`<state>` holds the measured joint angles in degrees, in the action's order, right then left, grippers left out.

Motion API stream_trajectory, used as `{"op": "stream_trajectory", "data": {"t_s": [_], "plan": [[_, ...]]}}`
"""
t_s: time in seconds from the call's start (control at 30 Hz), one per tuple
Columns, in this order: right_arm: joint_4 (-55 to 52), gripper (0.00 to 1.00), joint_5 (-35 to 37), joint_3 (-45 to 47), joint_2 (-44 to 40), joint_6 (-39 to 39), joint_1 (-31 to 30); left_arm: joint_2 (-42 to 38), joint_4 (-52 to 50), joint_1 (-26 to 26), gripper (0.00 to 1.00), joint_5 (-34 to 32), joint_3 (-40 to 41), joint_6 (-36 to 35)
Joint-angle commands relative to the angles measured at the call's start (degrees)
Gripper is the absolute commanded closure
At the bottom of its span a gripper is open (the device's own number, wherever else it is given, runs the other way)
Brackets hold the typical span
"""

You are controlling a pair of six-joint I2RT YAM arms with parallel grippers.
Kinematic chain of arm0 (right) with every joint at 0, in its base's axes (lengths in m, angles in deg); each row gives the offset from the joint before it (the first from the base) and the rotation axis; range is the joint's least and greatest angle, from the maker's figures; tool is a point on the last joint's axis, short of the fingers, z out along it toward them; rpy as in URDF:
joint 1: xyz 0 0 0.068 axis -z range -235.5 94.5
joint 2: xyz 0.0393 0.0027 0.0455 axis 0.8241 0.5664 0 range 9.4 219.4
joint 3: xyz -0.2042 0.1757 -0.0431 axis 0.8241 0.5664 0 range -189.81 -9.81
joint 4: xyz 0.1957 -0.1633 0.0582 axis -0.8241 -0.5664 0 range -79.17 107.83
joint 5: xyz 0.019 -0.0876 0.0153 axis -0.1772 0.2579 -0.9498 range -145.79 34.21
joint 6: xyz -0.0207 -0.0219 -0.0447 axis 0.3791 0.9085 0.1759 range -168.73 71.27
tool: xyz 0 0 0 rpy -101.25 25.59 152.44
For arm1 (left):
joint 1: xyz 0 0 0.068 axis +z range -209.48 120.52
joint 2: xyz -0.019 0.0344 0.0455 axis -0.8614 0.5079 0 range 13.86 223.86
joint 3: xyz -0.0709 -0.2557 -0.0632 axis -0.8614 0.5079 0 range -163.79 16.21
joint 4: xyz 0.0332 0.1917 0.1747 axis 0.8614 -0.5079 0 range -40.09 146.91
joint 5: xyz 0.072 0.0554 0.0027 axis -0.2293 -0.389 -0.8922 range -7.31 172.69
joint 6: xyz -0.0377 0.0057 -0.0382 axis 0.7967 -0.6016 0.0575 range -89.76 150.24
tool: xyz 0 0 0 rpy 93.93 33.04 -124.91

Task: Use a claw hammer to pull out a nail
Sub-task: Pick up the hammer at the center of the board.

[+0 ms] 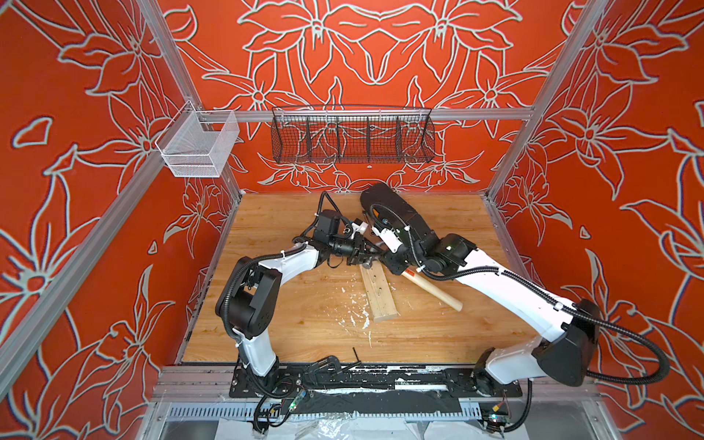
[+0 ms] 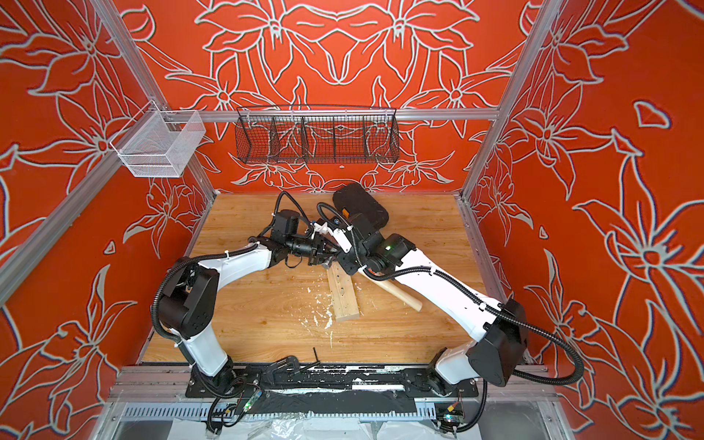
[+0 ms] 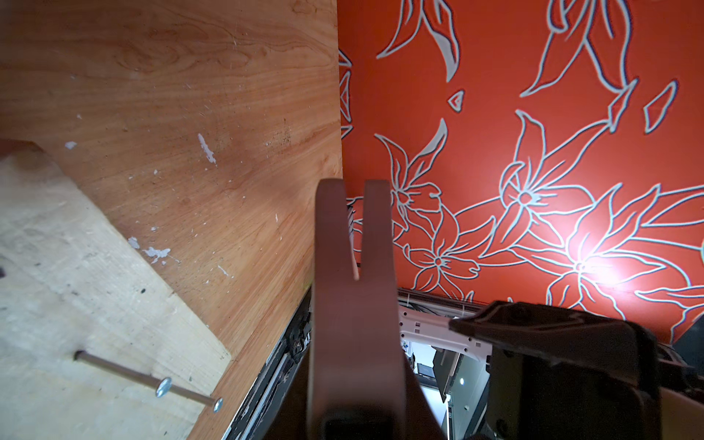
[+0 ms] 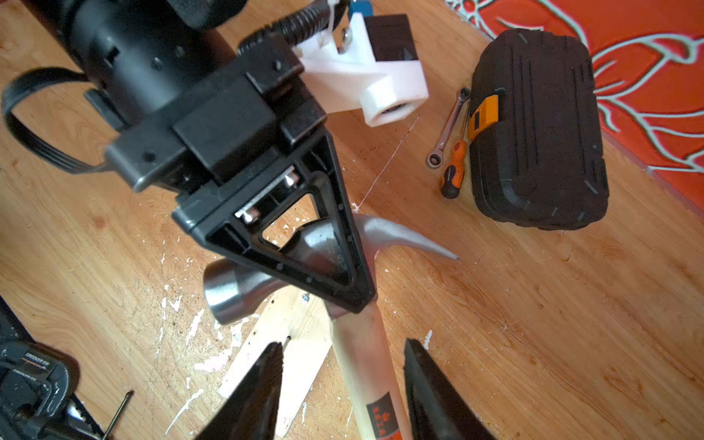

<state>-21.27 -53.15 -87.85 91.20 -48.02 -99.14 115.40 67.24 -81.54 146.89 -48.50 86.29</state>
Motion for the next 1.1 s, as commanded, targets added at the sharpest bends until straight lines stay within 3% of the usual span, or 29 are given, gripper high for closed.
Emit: {"op": "stream_trajectory", "data": {"t_s": [0.0,0.43,0.8,1.07], "plan": [[0.7,0.47,0.54,-0.2,-1.99,-1.61,0.52,-0.64,9.27,0.62,1.0,3.76,-0.01,3.53],[12.16,0.53,-5.18,8.09,-12.83,-16.07,5.61,0.8,21.71,1.24,1.0,1.67,0.0,10.12],[27.01,0.62,-7.82,20.38,-19.91,-27.82,6.89,5.73,43.09,1.41,1.0,-2.76,-0.31,26.25],[39.81,0.65,-6.29,31.25,-24.11,-36.69,7.64,6.36,43.7,1.41,1.0,-4.61,-1.95,27.7]]}}
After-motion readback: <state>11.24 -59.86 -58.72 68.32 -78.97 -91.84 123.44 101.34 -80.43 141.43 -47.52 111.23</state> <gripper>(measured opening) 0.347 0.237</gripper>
